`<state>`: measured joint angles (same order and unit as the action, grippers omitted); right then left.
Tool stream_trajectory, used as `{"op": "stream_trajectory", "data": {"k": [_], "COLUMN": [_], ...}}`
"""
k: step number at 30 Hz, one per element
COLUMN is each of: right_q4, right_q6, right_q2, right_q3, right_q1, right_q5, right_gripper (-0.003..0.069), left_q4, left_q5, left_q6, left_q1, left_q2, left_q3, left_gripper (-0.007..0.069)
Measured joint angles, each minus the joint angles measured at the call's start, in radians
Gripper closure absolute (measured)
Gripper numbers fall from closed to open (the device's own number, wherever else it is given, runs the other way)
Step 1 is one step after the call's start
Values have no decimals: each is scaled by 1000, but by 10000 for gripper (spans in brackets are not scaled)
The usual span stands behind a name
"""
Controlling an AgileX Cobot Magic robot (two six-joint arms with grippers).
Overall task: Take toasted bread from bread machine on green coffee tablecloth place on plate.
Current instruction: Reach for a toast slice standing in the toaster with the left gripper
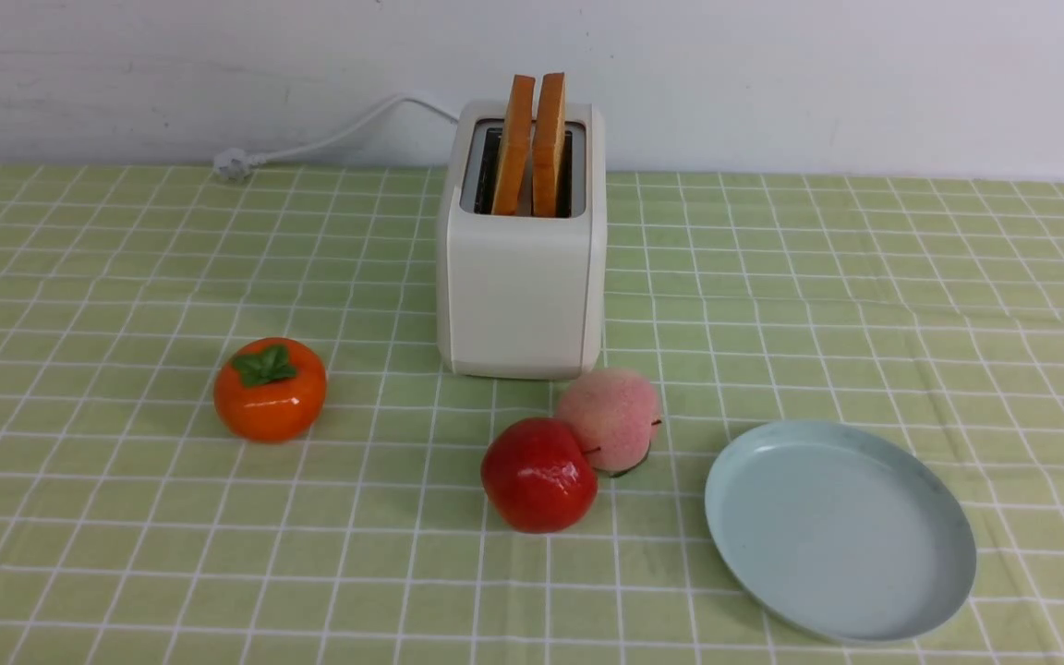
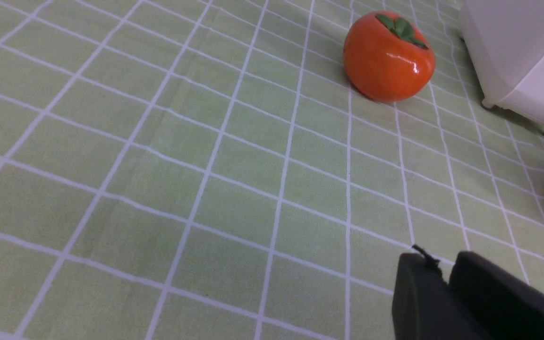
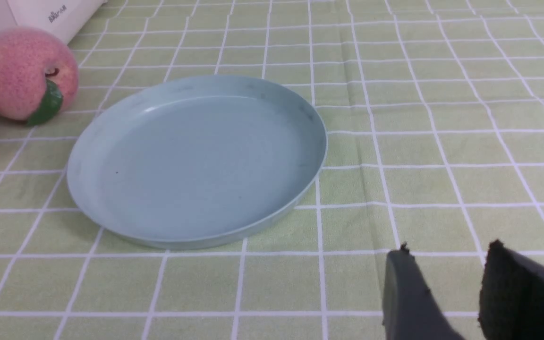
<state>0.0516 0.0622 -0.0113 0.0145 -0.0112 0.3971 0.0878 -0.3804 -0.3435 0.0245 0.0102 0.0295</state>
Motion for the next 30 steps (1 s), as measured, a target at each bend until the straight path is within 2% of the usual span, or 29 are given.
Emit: {"op": "stream_trajectory", "data": {"k": [10,14,23,30], "right_q4": [-1,-1,-1,-2], "right_q6": [0,0,0,0], "right_q2": [0,0,0,0], "right_q3": [0,0,0,0], "right_q1": [0,0,0,0], "right_q5": [0,0,0,0], "right_gripper": [419,419,419,419], "left_q4": [-2,14,221,411], "left_q5": [1,82,354,415], "left_q6": [0,-1,-37,-72], "left_q1": [0,0,0,0], "left_q2": [0,0,0,0], "left_q3": [0,0,0,0], "left_gripper": [532,526,514,512]}}
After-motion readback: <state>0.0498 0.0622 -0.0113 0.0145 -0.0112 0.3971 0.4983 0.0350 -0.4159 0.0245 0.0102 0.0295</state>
